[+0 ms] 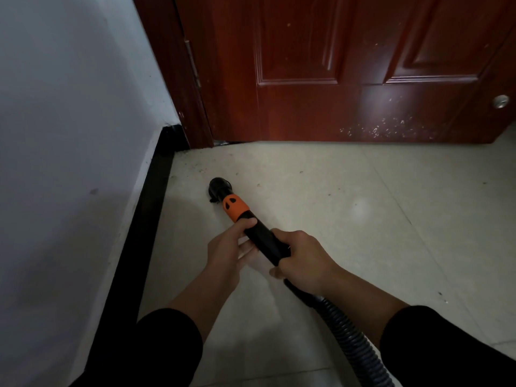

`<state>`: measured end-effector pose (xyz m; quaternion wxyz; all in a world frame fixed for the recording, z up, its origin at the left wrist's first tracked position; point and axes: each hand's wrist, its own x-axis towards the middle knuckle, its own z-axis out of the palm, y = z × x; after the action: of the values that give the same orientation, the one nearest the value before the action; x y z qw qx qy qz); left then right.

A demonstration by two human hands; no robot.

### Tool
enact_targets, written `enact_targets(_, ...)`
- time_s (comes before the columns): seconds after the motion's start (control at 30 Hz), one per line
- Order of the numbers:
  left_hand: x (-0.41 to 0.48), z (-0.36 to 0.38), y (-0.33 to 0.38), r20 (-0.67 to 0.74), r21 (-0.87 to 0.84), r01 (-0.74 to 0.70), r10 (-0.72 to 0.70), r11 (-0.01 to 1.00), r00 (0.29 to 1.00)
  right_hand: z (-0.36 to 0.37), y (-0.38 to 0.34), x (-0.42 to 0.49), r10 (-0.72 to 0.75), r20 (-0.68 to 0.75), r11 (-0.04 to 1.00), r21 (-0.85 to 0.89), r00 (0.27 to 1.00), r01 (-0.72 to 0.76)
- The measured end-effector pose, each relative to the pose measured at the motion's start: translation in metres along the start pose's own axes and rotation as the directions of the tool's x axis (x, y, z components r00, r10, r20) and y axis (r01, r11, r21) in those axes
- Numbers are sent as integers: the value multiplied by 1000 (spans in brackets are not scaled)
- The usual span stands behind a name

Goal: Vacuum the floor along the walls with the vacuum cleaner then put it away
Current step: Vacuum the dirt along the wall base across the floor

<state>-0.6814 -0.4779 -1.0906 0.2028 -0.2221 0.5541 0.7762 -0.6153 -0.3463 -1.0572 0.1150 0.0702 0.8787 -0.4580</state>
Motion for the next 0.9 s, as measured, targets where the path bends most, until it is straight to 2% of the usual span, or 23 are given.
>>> enact_targets(0.9,32,26,10,10,-20,11,-11,1000,1000,-8,15,35,-45,-72,999,8,996,45)
